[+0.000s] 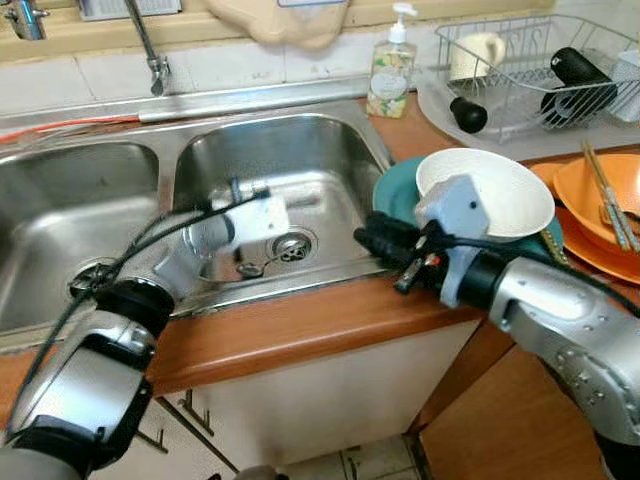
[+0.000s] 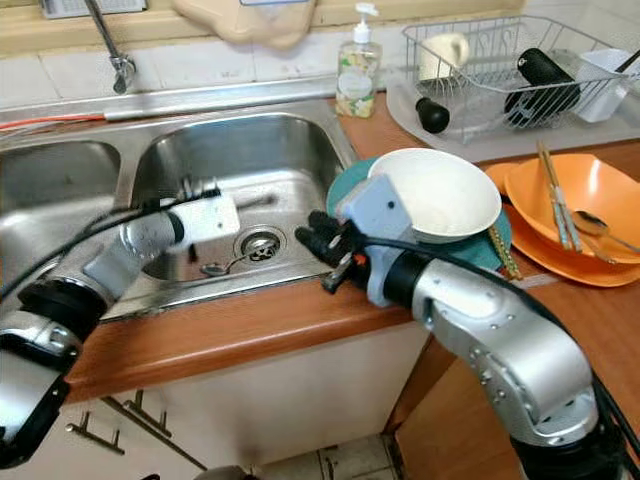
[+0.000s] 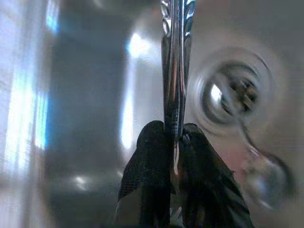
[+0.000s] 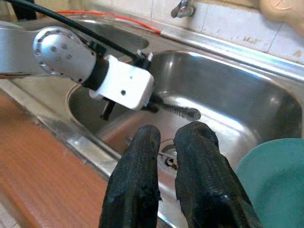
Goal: Kitchen organization
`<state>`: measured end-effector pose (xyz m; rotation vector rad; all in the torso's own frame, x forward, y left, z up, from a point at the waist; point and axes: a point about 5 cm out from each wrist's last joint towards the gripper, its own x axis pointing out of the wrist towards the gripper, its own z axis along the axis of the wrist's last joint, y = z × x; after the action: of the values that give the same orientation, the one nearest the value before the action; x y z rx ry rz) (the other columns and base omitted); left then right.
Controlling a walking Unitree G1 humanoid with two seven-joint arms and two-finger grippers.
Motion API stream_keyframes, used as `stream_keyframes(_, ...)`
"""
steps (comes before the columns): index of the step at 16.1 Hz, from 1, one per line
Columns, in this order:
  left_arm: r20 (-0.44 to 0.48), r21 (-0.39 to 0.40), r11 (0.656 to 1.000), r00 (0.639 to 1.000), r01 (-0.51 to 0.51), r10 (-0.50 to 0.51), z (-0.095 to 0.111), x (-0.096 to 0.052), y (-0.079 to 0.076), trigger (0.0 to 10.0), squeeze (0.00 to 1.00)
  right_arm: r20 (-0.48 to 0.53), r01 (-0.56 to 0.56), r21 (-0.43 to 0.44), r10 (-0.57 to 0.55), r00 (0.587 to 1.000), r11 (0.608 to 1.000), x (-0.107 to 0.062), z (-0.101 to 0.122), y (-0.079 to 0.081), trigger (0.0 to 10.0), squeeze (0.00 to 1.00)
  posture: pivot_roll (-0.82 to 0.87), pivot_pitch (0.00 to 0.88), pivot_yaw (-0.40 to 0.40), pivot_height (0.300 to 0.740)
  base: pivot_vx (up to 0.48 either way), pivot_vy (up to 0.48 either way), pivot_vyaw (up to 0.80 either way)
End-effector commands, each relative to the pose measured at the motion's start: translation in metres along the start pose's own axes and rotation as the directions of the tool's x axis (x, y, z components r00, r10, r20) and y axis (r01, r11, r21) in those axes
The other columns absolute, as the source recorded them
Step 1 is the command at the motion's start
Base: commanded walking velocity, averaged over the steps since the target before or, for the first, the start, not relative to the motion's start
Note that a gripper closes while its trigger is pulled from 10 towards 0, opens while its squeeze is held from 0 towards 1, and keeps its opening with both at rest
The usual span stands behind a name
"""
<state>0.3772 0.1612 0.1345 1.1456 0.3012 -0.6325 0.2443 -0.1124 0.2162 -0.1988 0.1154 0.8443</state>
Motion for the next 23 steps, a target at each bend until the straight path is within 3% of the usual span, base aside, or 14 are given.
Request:
stream_keyframes(1,-0.027,-0.037,0.999,1.000,0.000,-0.001,-0.001,-0.001,0.010,10.0,0.00,-0.004,-0.016,-0.012,0.016,1.000,1.000,0.000,0.001,0.005,10.0,0.00,-0.06,0.000,0.068,0.740,0.000,0.000,0.00)
stream_keyframes(2,-0.051,-0.061,0.998,0.998,0.023,-0.027,-0.005,0.000,0.007,10.0,0.02,-0.004,-0.019,-0.009,0.019,1.000,1.000,0.000,0.000,0.007,10.0,0.00,-0.06,0.000,0.069,0.740,0.000,0.000,0.00)
stream_keyframes(3,-0.066,-0.070,0.997,0.997,0.043,-0.048,-0.008,0.001,0.004,10.0,0.30,-0.004,-0.020,-0.008,0.020,1.000,1.000,0.001,0.000,0.008,10.0,0.00,-0.06,0.000,0.071,0.740,0.000,0.000,0.00)
stream_keyframes(4,-0.072,-0.083,0.995,0.995,0.061,-0.067,-0.009,0.002,0.002,10.0,1.00,-0.005,-0.020,-0.006,0.020,1.000,1.000,0.002,-0.001,0.009,10.0,0.00,-0.06,0.000,0.073,0.740,0.000,0.000,0.00)
stream_keyframes(12,-0.043,-0.153,0.985,0.996,0.076,-0.084,-0.009,0.004,-0.004,10.0,1.00,-0.010,0.039,-0.014,-0.039,0.999,0.999,0.000,-0.002,0.002,10.0,0.00,-0.06,0.000,0.073,0.740,0.000,0.000,0.00)
stream_keyframes(13,0.025,-0.218,0.976,1.000,0.007,-0.002,-0.004,0.002,0.001,10.0,0.91,0.007,0.110,-0.010,-0.110,0.994,0.994,-0.001,0.000,-0.008,10.0,0.00,-0.06,0.000,0.075,0.740,0.000,0.000,0.00)
stream_keyframes(14,0.066,-0.249,0.968,0.997,-0.018,0.036,-0.001,0.001,0.004,10.0,0.29,0.014,0.154,-0.004,-0.154,0.988,0.988,-0.002,0.001,-0.013,10.0,0.00,-0.06,0.000,0.074,0.740,0.000,0.000,0.00)
stream_keyframes(15,0.098,-0.263,0.964,0.993,-0.032,0.060,0.001,-0.001,0.005,10.0,0.00,0.015,0.186,0.001,-0.186,0.982,0.983,-0.003,0.002,-0.018,10.0,0.00,-0.06,0.000,0.074,0.740,0.000,0.000,0.00)
stream_keyframes(16,0.123,-0.279,0.959,0.989,-0.046,0.083,0.002,-0.002,0.007,10.0,0.00,0.017,0.212,0.005,-0.212,0.977,0.977,-0.004,0.002,-0.022,10.0,0.00,-0.06,0.000,0.073,0.740,0.000,0.000,0.00)
stream_keyframes(18,0.253,-0.426,0.900,0.944,-0.086,0.210,0.011,-0.012,0.014,10.0,0.00,0.027,0.339,0.032,-0.340,0.940,0.940,-0.008,0.005,-0.041,10.0,0.00,-0.06,0.000,0.064,0.740,0.000,0.000,0.00)
stream_keyframes(20,0.331,-0.501,0.863,0.907,-0.064,0.259,0.018,-0.018,0.016,10.0,0.00,0.028,0.394,0.060,-0.396,0.918,0.917,-0.010,0.005,-0.050,10.0,0.00,-0.06,0.000,0.060,0.740,0.000,0.000,0.00)
stream_keyframes(21,0.407,-0.542,0.840,0.874,-0.004,0.267,0.025,-0.027,0.014,10.0,0.00,0.017,0.451,0.089,-0.454,0.891,0.888,-0.014,0.004,-0.058,10.0,1.00,-0.05,0.000,0.057,0.740,0.000,0.000,0.00)
stream_keyframes(23,0.453,-0.564,0.825,0.852,0.045,0.263,0.028,-0.034,0.011,10.0,0.00,0.006,0.488,0.105,-0.492,0.871,0.866,-0.017,0.002,-0.064,10.0,1.00,-0.05,0.000,0.057,0.740,0.000,0.000,0.00)
